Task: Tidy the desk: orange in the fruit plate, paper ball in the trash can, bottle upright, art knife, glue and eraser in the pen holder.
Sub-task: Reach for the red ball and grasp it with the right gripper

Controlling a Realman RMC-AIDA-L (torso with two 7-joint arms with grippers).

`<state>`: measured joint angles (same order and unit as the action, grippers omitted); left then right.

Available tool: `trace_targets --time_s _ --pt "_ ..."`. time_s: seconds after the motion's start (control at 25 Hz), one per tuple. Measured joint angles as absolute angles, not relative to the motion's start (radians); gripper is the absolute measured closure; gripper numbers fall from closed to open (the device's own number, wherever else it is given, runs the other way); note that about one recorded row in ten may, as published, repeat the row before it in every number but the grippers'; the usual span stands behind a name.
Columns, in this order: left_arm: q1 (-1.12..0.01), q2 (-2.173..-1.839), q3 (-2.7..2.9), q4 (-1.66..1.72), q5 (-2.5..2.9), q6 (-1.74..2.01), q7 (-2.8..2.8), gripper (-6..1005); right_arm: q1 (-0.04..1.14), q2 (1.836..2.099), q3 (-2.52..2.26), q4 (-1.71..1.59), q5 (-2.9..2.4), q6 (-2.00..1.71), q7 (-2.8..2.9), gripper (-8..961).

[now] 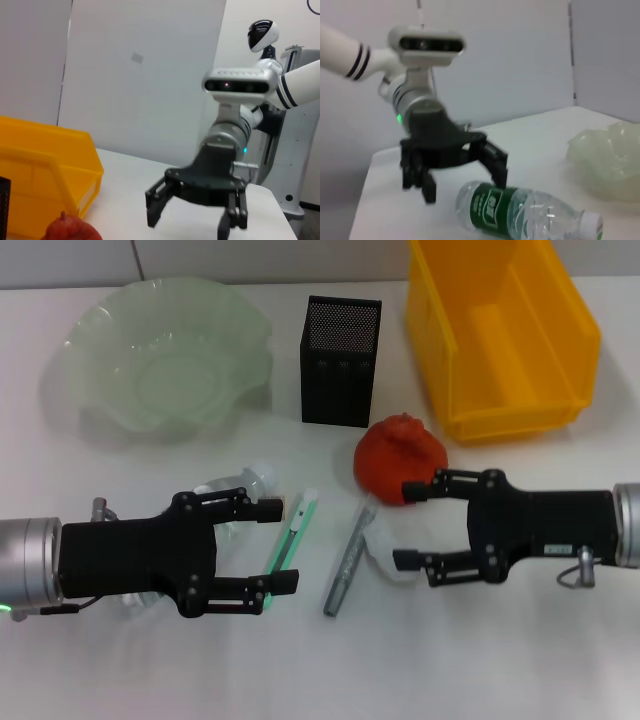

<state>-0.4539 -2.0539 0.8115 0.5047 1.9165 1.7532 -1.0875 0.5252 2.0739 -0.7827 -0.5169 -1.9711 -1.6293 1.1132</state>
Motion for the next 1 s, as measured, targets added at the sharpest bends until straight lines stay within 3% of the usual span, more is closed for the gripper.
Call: trace_targets --time_s 0.32,0.56,0.76,0.92,1.0 --pt "-0.451 -2.057 0.810 0.505 1.915 1.753 -1.087 209 0.561 2.073 -0.802 -0.691 -1.972 -1.651 1.406 121" --pt "-0.452 -2.059 0.810 0.504 1.914 1.752 -1.087 210 0.616 2.046 -0.841 -0.816 -2.012 -1.659 1.614 121" --pt "-0.452 -2.060 0.810 0.502 1.914 1.753 -1.088 211 0.741 2.028 -0.844 -0.856 -2.179 -1.662 1.758 120" --pt "-0.449 -2.061 0.809 0.501 1.914 1.750 -1.087 212 0.789 2.029 -0.845 -0.873 -2.245 -1.660 1.784 121" --pt "-0.448 -2.062 0.808 0.500 1.914 1.750 -1.087 213 0.830 2.042 -0.846 -0.896 -2.313 -1.654 1.801 120"
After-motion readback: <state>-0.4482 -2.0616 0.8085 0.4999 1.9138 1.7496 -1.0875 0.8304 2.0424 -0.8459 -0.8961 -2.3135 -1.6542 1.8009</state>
